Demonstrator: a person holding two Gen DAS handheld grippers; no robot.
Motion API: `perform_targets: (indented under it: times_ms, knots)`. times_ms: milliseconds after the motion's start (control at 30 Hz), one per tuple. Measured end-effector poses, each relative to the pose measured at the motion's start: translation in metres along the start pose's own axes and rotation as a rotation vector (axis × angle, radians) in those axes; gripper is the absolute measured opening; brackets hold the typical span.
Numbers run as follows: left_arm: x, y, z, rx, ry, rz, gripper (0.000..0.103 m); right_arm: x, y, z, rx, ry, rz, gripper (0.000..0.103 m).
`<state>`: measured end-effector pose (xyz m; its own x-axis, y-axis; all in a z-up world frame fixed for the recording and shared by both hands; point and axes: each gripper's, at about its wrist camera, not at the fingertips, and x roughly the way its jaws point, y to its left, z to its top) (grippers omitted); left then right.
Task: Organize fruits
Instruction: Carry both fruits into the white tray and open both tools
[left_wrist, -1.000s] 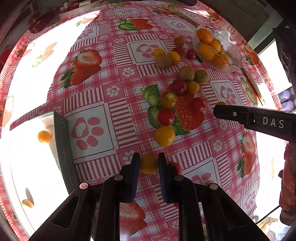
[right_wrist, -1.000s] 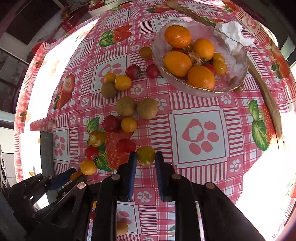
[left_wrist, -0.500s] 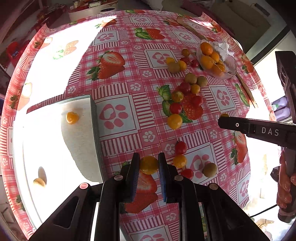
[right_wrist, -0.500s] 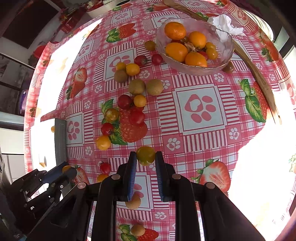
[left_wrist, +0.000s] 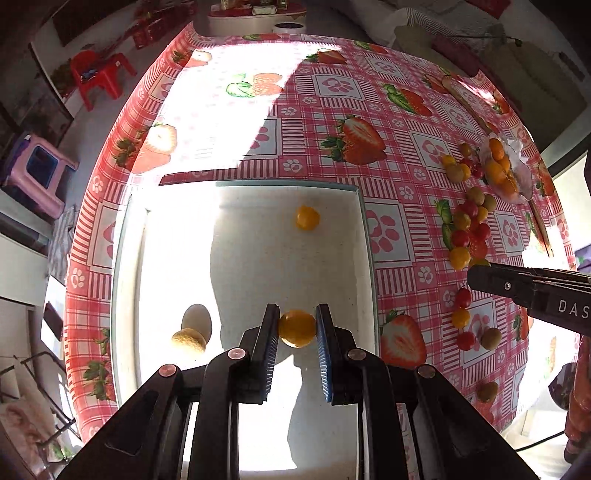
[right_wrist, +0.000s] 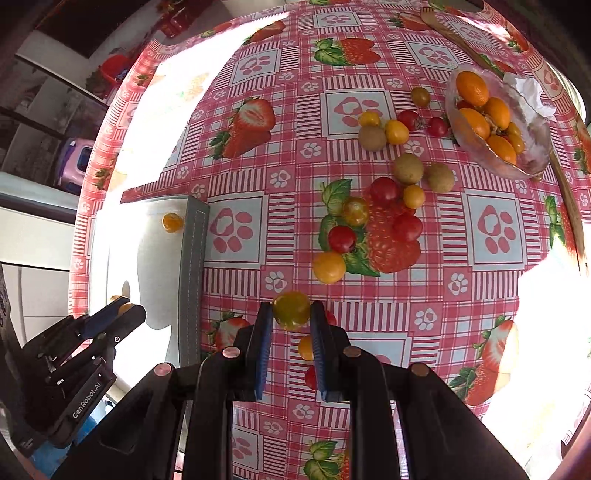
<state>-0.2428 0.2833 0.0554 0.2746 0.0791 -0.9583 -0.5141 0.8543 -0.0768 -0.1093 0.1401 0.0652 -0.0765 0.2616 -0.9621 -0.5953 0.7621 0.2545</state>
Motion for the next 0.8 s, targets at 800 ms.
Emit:
perform_targets:
  times_ms: [800]
  knots:
    - [0.057,0.073,0.021,-0.003,0.054,0.09,0.022,0.102,0.12,0.037,-0.099,0.158,0.018,0.022]
